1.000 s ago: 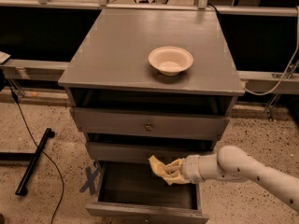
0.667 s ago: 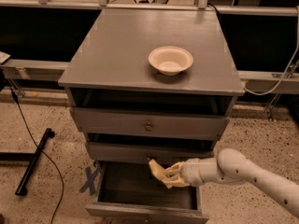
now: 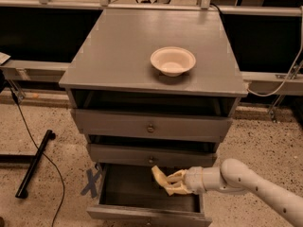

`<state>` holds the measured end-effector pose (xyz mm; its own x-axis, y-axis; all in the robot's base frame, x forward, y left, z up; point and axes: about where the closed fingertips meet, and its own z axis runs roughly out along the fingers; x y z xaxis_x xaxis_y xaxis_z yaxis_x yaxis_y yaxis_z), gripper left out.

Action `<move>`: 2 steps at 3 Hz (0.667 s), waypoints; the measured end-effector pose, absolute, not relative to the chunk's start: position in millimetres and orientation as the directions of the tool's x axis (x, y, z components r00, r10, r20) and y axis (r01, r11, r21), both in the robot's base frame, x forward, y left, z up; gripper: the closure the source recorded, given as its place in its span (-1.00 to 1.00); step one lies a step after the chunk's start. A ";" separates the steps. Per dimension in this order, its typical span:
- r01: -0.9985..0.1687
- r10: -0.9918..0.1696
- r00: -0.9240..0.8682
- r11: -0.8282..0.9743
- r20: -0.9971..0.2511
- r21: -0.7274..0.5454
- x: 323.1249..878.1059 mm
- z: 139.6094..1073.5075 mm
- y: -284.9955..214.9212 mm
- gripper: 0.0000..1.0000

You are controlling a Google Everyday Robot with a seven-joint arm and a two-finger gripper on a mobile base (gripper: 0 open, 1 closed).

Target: Place sponge into bottom drawer

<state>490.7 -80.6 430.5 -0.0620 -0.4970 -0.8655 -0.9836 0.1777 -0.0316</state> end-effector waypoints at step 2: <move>-0.982 -0.446 -0.024 0.179 -0.895 -0.063 507.4 397.6 -92.8 1.00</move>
Offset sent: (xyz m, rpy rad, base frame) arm 0.0311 -0.0267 -0.0578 0.0985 -0.0916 -0.0161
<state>507.4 -92.8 397.6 -0.0238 -0.4458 -0.8948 -0.9819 0.1786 -0.0628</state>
